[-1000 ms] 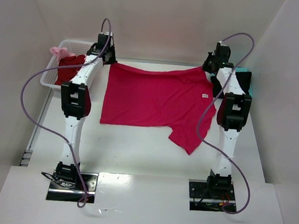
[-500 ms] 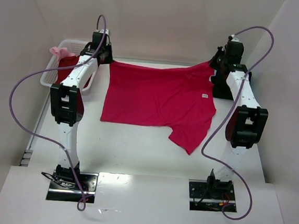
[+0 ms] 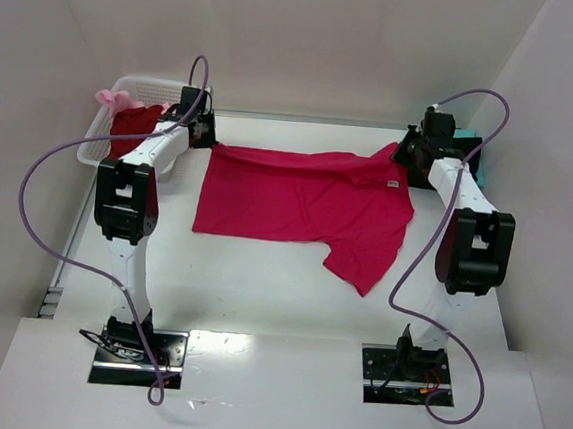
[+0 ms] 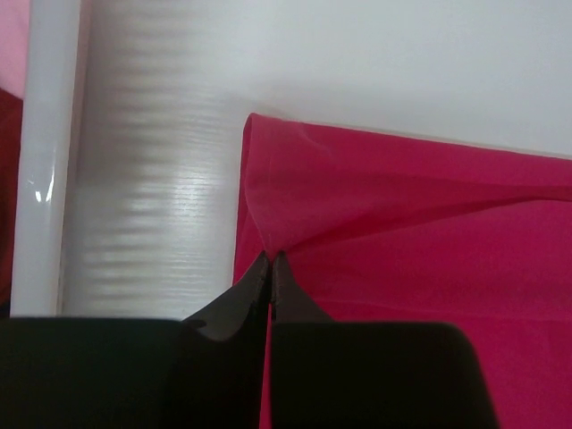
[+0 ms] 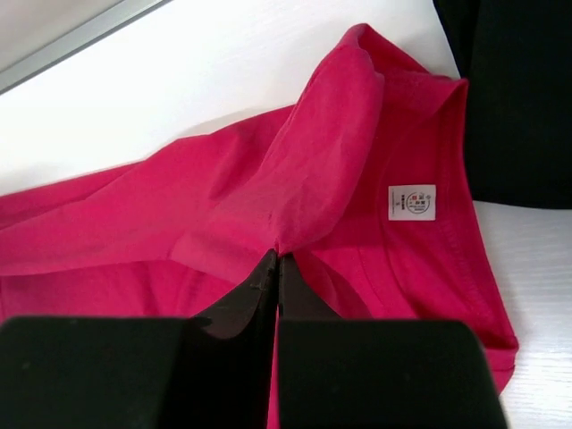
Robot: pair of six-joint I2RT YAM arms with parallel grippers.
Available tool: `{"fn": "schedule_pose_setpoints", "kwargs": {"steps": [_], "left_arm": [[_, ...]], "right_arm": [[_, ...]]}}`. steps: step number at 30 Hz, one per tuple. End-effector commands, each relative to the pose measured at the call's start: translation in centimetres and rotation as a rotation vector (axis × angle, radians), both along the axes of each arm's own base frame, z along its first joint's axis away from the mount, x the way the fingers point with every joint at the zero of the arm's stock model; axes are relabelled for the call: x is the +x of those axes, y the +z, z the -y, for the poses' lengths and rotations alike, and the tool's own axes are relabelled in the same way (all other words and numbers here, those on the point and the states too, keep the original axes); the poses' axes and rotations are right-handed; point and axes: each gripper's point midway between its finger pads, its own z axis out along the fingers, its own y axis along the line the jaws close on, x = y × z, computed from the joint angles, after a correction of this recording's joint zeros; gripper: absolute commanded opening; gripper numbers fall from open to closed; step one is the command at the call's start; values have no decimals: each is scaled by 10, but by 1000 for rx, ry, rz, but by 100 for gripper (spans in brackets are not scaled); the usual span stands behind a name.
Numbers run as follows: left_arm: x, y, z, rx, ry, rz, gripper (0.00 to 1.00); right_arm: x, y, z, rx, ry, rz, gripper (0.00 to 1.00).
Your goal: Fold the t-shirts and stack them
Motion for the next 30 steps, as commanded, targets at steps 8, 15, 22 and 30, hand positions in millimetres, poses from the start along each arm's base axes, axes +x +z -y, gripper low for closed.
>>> {"fn": "schedule_pose_setpoints", "kwargs": {"steps": [8, 15, 22, 30], "left_arm": [[1, 31, 5, -15, -15, 89, 0], [-7, 21, 6, -26, -16, 60, 0], [-21, 9, 7, -43, -9, 33, 0], [-40, -13, 9, -59, -14, -24, 0]], "right_arm": [[-17, 5, -2, 42, -11, 31, 0], [-28, -12, -1, 45, -26, -12, 0], [-29, -34, 7, 17, -63, -56, 0], [-10, -19, 23, 10, -99, -19, 0]]}}
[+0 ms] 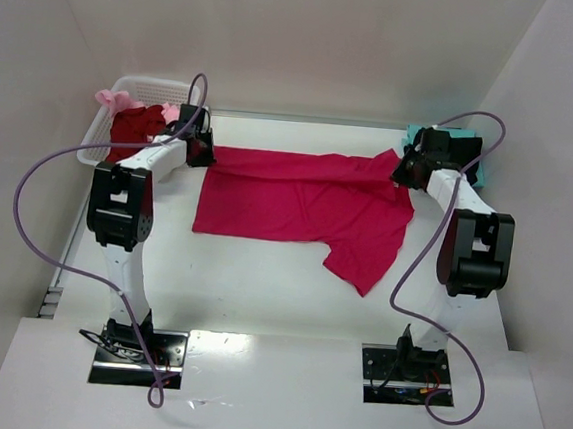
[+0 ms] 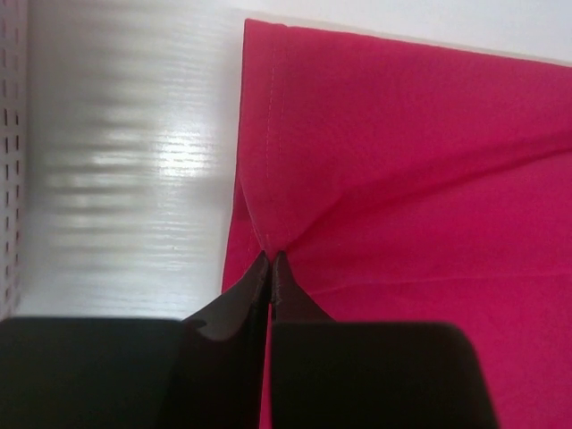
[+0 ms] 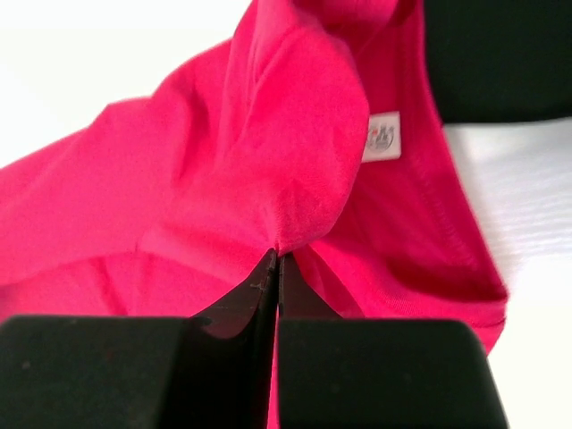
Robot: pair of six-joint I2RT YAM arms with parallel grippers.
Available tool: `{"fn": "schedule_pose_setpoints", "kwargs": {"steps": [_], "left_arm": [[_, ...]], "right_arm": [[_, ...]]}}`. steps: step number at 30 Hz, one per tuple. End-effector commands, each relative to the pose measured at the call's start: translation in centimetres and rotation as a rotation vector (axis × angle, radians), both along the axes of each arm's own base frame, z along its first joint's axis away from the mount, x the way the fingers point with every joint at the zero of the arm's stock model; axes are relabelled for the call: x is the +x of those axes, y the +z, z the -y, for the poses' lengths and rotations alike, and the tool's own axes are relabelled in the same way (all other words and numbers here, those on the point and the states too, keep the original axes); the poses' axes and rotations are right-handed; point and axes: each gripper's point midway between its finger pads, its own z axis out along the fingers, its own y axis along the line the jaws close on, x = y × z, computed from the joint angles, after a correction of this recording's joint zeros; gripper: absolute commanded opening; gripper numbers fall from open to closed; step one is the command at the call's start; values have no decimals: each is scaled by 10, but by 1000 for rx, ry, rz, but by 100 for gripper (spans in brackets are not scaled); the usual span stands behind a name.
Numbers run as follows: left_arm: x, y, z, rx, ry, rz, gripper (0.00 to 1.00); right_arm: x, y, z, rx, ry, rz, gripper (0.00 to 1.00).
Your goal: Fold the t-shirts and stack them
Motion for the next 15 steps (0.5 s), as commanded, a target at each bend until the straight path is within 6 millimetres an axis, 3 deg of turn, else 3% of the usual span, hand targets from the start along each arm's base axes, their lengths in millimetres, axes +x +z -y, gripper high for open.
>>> {"fn": "schedule_pose_setpoints", "kwargs": {"steps": [1, 7, 15], "left_arm": [[3, 23, 6, -27, -10, 65, 0], [-3, 17, 8, -40, -8, 53, 0], [-13, 6, 7, -44, -1, 26, 0]], "right_arm": [[24, 33, 21, -23, -50, 93, 0], [38, 51, 32, -27, -70, 133, 0], [35, 25, 29, -16, -48, 72, 0]]}}
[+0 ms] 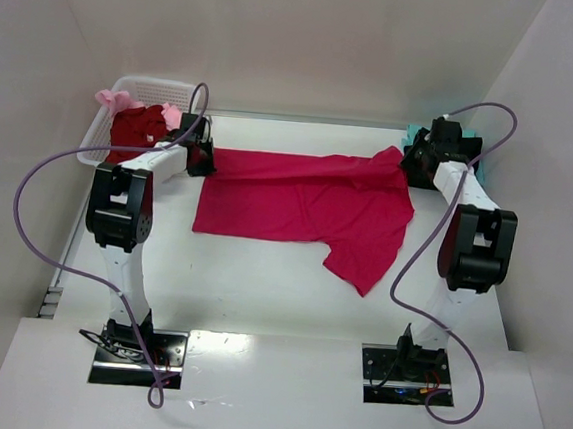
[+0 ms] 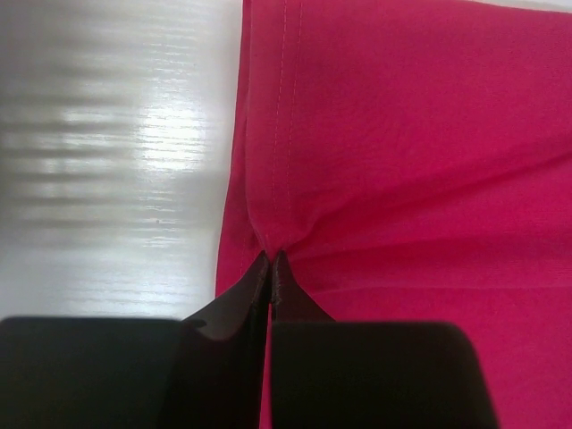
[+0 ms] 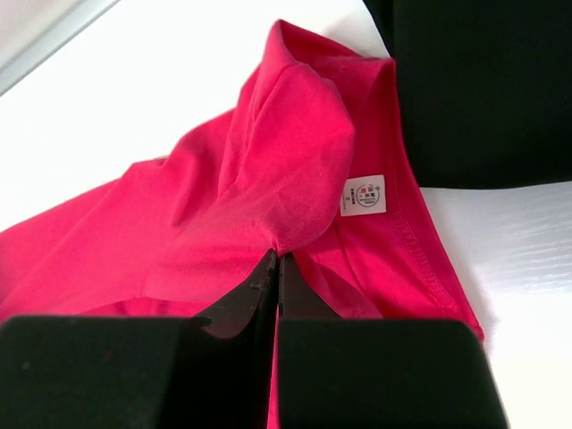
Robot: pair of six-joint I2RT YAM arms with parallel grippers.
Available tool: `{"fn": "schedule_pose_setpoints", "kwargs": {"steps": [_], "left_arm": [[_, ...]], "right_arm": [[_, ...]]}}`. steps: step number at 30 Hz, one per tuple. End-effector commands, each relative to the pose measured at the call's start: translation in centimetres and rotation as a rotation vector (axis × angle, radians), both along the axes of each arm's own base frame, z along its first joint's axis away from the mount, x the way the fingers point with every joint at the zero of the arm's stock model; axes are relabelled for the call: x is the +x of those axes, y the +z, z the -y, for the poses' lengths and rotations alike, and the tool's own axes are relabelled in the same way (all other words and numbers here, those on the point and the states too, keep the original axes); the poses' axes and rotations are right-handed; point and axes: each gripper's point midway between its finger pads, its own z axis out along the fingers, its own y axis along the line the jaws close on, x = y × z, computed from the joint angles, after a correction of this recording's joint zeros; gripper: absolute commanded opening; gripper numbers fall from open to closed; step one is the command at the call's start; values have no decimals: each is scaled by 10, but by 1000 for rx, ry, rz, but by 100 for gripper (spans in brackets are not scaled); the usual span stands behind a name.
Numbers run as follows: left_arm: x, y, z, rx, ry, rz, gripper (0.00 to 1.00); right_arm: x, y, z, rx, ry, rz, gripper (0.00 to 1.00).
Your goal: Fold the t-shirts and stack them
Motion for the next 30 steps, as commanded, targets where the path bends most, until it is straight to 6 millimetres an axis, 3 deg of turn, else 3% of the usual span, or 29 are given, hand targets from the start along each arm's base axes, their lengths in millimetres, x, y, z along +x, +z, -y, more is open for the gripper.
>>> {"fn": "schedule_pose_setpoints", "kwargs": {"steps": [1, 11, 16, 20, 26, 30], "left_arm": [[8, 30, 4, -26, 9, 80, 0], [8, 21, 4, -30, 17, 61, 0], [9, 24, 3, -30, 31, 62, 11], [7, 22, 3, -29, 31, 52, 22], [7, 52, 6, -28, 27, 102, 57], [8, 96, 18, -68, -12, 183, 67]], "right_arm": [[6, -1, 6, -14, -6, 5, 0], [-13, -20, -11, 58, 51, -67, 0], [-21, -16, -20, 102, 81, -79, 0], [-32, -26, -22, 112, 74, -103, 0], [-33, -37, -16, 85, 57, -113, 0], [-29, -42, -13, 62, 61, -112, 0]]}}
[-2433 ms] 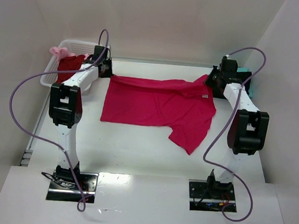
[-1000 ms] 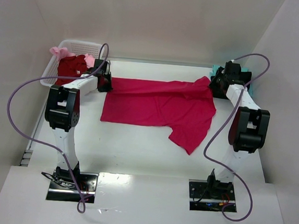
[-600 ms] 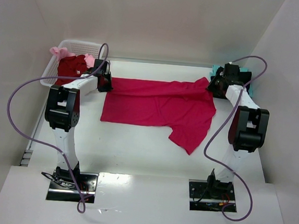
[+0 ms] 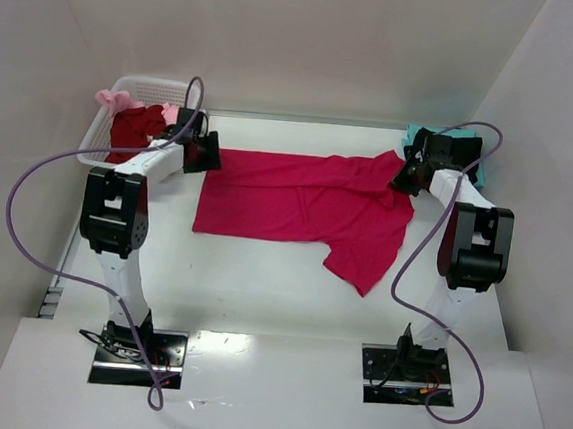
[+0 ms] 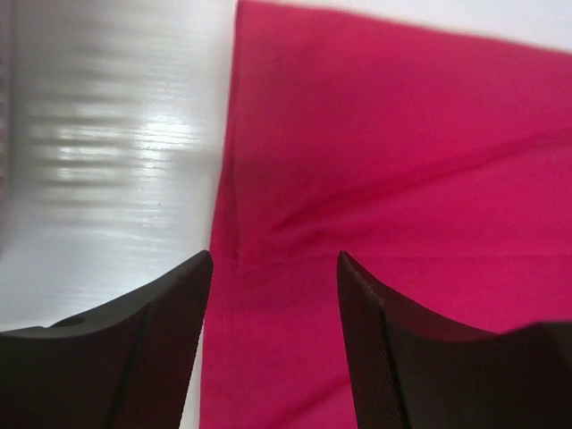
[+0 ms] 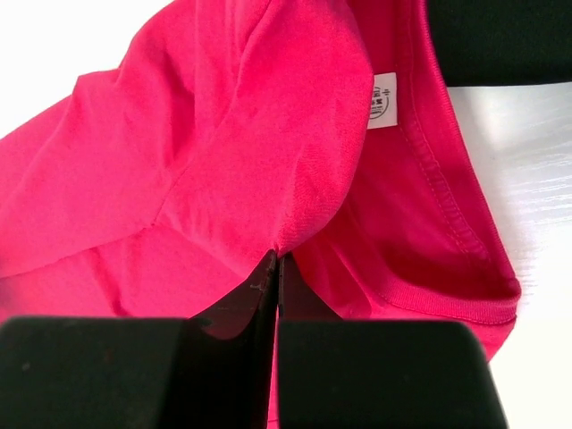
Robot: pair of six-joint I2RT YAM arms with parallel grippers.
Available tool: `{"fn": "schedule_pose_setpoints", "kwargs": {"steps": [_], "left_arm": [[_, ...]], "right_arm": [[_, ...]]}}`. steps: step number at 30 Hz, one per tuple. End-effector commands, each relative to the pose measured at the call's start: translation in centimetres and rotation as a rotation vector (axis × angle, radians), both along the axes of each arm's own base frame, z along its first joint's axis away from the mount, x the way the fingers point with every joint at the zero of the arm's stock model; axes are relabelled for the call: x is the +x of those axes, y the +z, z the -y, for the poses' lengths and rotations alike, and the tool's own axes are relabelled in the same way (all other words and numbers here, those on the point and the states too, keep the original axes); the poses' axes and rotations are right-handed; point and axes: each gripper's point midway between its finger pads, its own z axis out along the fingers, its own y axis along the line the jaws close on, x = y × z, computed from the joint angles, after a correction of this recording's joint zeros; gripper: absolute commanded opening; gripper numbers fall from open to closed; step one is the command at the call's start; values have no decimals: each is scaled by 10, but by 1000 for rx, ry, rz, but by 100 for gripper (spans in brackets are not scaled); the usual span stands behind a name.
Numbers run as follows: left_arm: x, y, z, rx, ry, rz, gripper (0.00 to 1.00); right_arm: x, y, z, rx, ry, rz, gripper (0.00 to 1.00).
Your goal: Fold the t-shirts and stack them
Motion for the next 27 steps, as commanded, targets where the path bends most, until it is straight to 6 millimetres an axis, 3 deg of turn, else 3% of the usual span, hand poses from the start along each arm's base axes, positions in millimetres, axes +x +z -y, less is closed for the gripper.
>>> {"fn": "schedule_pose_setpoints", "kwargs": {"steps": [1, 5, 6, 9, 13, 17, 19, 22, 23, 25, 27], "left_arm": [[13, 85, 16, -55, -40, 184, 67], [2, 116, 60, -113, -176, 240, 70], [-1, 123, 79, -121, -226, 254, 71], [-10, 132, 107, -138, -288, 263, 72], [-14, 132, 119, -141, -312, 262, 73], [-15, 130, 118, -134, -318, 254, 74], [-15, 130, 118, -126, -326, 257, 74], [-15, 128, 120, -132, -333, 247, 74], [-13, 127, 120, -132, -333, 245, 74], [-13, 122, 122, -138, -340, 233, 74], [-13, 118, 124, -143, -347, 223, 76]], "right_arm": [[13, 9, 11, -42, -18, 50, 0], [28, 20, 17, -70, -29, 82, 0], [32, 22, 18, -70, -29, 90, 0], [41, 18, 26, -105, -49, 90, 4], [48, -4, 32, -138, -46, 48, 15], [45, -13, 39, -173, -62, 22, 27], [43, -6, 39, -174, -63, 34, 43], [40, 25, 41, -187, -77, 92, 63], [38, 46, 40, -189, -80, 126, 69], [31, 64, 33, -163, -55, 155, 76], [23, 96, 20, -112, -15, 222, 77]]}}
